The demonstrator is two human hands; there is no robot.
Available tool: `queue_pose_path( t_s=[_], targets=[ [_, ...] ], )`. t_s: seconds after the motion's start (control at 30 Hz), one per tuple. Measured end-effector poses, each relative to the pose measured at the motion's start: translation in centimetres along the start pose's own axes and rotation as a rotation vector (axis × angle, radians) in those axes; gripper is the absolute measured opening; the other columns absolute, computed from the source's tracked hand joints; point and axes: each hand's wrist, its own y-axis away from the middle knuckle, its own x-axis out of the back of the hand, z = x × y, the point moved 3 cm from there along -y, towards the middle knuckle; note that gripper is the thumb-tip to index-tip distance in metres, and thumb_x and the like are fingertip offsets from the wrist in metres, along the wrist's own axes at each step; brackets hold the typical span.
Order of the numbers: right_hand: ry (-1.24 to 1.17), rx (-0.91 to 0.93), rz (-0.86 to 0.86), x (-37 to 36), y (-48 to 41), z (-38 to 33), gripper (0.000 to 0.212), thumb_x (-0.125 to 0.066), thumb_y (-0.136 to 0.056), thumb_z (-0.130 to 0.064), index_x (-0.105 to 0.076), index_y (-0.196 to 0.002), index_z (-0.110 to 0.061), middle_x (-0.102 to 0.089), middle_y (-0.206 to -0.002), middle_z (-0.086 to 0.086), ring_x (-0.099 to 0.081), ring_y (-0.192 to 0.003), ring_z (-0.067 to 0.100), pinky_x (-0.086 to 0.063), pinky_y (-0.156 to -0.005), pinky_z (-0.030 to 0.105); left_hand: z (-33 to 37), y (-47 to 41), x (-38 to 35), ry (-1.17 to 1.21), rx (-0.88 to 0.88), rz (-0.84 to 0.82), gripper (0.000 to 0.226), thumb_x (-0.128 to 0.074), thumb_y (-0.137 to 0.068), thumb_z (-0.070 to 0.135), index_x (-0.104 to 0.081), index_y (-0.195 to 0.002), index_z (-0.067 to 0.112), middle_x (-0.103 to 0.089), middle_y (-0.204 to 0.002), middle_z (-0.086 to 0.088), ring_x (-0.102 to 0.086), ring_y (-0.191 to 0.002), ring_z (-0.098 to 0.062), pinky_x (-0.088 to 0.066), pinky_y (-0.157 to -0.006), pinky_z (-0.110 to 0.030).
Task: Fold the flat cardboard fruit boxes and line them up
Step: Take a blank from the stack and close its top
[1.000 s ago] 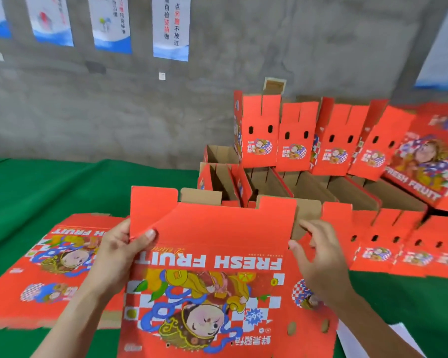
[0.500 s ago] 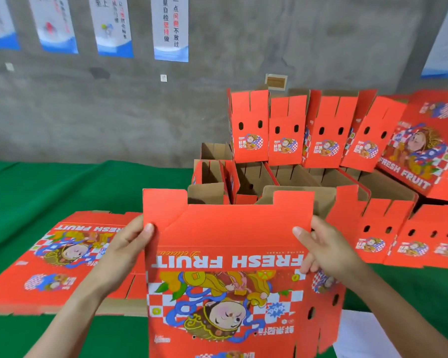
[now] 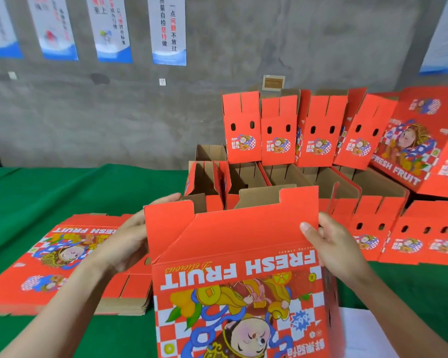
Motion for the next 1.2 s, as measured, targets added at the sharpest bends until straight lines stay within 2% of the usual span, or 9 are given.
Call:
queue_pose_path(
  t_s=[0.07,0.2,0.33,0.47,0.6,0.73,0.9,1.07,1.2],
  targets=[
    [0.001,0.006,0.007,0.5,0.1,0.0,0.025,-0.043,-0.089,-0.052,-0.054,-0.101,-0.034,-0.061,-0.090,0.029,-0.061,-0.081,0.043,-0.051,-0.074,0.057,0.0,-0.1,-0.3,-0.171,0.010,-0.024,0.060,-0.072,-0.066,0.001,-0.055,-0.119,0.022,-0.069,-0.091,-0.003,-0.060,-0.061,-0.007,-0.048,-0.052,-0.021],
    [-0.072,0.004,0.036,1.0,0.7,0.1,0.063,-0.042,-0.076,-0.078,-0.053,-0.099,-0.021,-0.056,-0.090,0.036,-0.056,-0.083,0.053,-0.048,-0.072,0.065,-1.4,0.3,-1.0,-0.238,0.278,-0.080,0.048,-0.070,-0.036,0.030,-0.064,-0.077,0.006,-0.067,-0.075,-0.007,-0.060,-0.066,-0.013,-0.051,-0.063,-0.022],
    [-0.164,0.033,0.060,1.3,2.0,0.4,0.031,-0.048,-0.082,-0.062,-0.058,-0.100,-0.039,-0.061,-0.082,0.030,-0.062,-0.077,0.047,-0.053,-0.069,0.060,-1.4,0.5,-1.2,-0.253,0.153,0.136,0.009,-0.063,-0.039,0.030,-0.062,-0.045,0.023,-0.050,-0.045,0.009,-0.040,-0.043,-0.007,-0.033,-0.046,-0.018],
    [-0.180,0.004,0.110,1.2,3.2,2.2,0.016,-0.048,-0.095,-0.034,-0.056,-0.081,-0.031,-0.051,-0.049,0.000,-0.045,-0.043,0.008,-0.039,-0.044,0.020,-2.7,0.6,-0.9,-0.197,-0.065,0.423,0.025,-0.064,-0.077,0.012,-0.068,-0.054,0.019,-0.060,-0.047,0.002,-0.049,-0.045,-0.008,-0.036,-0.045,-0.021],
    [-0.070,-0.048,0.276,0.7,5.3,2.2,0.050,-0.041,-0.091,-0.055,-0.025,-0.053,-0.027,-0.028,-0.043,-0.007,-0.027,-0.040,0.008,-0.021,-0.045,0.018,-4.3,1.4,-1.2,-0.189,-0.209,0.752,0.038,-0.048,-0.091,0.015,-0.056,-0.054,0.011,-0.053,-0.047,0.003,-0.040,-0.055,-0.016,-0.031,-0.052,-0.033],
    [-0.031,-0.087,0.338,0.2,5.6,3.3,0.056,-0.057,-0.093,-0.039,-0.034,-0.045,-0.021,-0.035,-0.042,-0.006,-0.034,-0.044,0.008,-0.024,-0.046,0.020,-5.3,1.7,-1.6,-0.416,-0.202,0.913,0.033,-0.045,-0.094,0.015,-0.046,-0.061,0.010,-0.055,-0.065,-0.017,-0.045,-0.064,-0.026,-0.032,-0.062,-0.041],
    [-0.112,-0.199,0.272,-0.8,3.5,4.8,0.055,-0.065,-0.088,-0.027,-0.039,-0.041,-0.018,-0.037,-0.040,-0.008,-0.035,-0.043,0.008,-0.026,-0.046,0.022,-6.0,0.9,-1.8,-0.508,-0.172,0.933,0.029,-0.039,-0.088,0.021,-0.050,-0.070,0.002,-0.057,-0.072,-0.022,-0.050,-0.070,-0.034,-0.032,-0.063,-0.039],
    [-0.121,-0.219,0.274,-1.2,1.9,4.5,0.040,-0.071,-0.084,-0.017,-0.057,-0.052,0.003,-0.062,-0.068,-0.024,-0.058,-0.075,0.016,-0.046,-0.065,0.033,-6.1,0.4,-1.9,-0.399,-0.124,0.837,0.007,-0.050,-0.091,0.003,-0.056,-0.094,0.003,-0.062,-0.088,-0.012,-0.057,-0.087,-0.032,-0.038,-0.070,-0.036],
    [-0.013,-0.207,0.232,-1.4,1.4,4.5,0.013,-0.075,-0.080,-0.011,-0.072,-0.076,0.001,-0.062,-0.104,-0.019,-0.053,-0.116,0.010,-0.041,-0.094,0.031,-5.5,0.4,-2.6,-0.291,-0.189,0.534,0.078,-0.051,-0.072,-0.026,-0.045,-0.136,0.020,-0.051,-0.137,0.002,-0.049,-0.124,-0.013,-0.040,-0.103,-0.036]
  ],
)
